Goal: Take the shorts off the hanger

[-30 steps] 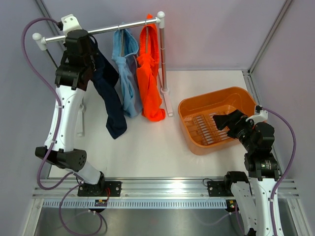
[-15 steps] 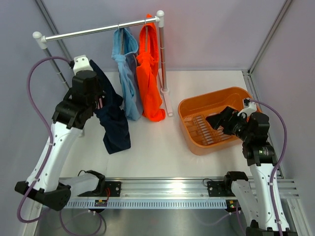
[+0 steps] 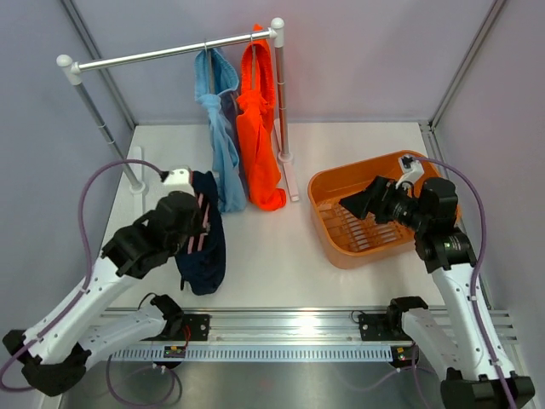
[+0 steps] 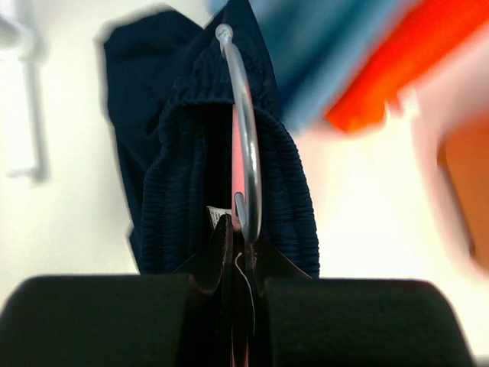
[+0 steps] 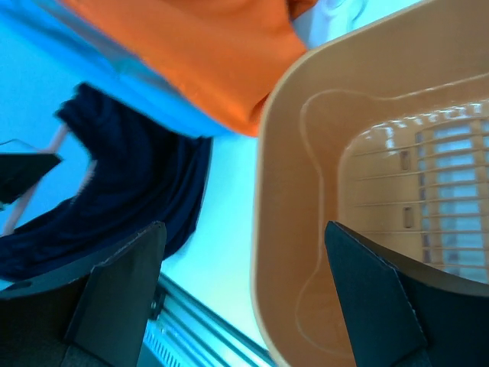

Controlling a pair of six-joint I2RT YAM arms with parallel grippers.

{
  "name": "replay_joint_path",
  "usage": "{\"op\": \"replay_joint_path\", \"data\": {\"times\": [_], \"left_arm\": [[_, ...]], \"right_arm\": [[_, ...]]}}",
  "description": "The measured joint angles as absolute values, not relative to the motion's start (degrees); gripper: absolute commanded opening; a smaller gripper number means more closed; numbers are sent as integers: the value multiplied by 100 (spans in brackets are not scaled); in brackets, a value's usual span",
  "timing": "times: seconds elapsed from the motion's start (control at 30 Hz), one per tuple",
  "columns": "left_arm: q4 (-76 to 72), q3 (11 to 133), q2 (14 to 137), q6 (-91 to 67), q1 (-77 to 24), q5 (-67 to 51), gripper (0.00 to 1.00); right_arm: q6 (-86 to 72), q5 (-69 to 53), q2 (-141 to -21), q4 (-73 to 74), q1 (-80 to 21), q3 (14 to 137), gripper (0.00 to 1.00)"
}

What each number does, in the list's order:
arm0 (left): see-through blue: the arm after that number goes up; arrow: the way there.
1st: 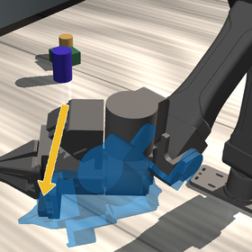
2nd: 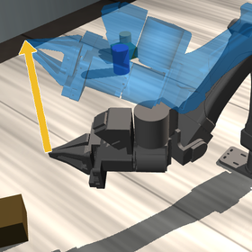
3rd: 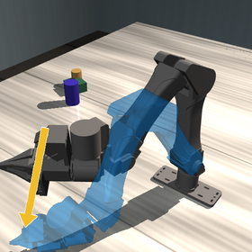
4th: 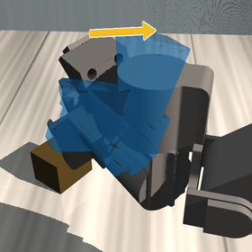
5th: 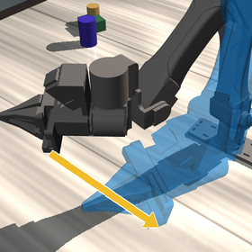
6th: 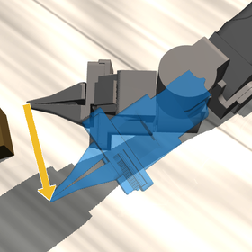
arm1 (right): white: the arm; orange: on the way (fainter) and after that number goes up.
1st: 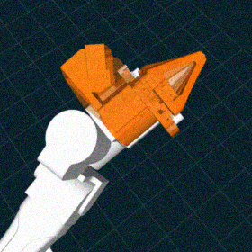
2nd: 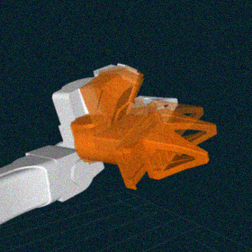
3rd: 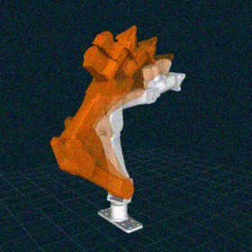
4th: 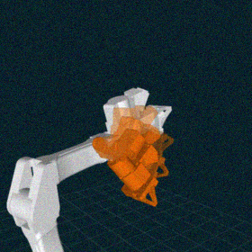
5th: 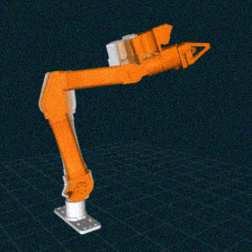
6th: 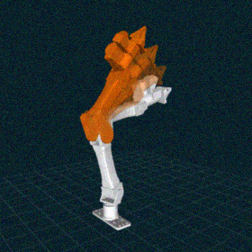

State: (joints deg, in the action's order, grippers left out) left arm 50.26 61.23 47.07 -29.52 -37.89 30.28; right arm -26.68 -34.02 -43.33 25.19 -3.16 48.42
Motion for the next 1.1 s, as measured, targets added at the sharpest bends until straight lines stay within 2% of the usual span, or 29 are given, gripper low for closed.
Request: {"op": "replay_joint_path", "data": {"times": [0.2, 0.37, 0.57, 0.77, 1.1], "left_arm": [[5437, 5839, 4884, -3667, -5603, 3319, 0], [5730, 5848, 5140, -4244, -6877, 3579, 0], [6320, 6495, 6222, -4659, -8243, 3946, 0], [6434, 7129, 6593, -4689, -8429, 4397, 0], [6438, 7255, 6587, -4436, -8206, 4569, 0]], "right_arm": [[-2652, -2792, -4781, 2491, -2126, 5470, 90], [-2674, -2112, -5135, 2477, -3133, 5531, 89], [-2674, -1160, -5817, 2604, -4405, 5804, 84], [-2683, -259, -6429, 2689, -5415, 6261, 81], [-2724, 408, -6855, 2781, -5983, 6532, 80]]}}
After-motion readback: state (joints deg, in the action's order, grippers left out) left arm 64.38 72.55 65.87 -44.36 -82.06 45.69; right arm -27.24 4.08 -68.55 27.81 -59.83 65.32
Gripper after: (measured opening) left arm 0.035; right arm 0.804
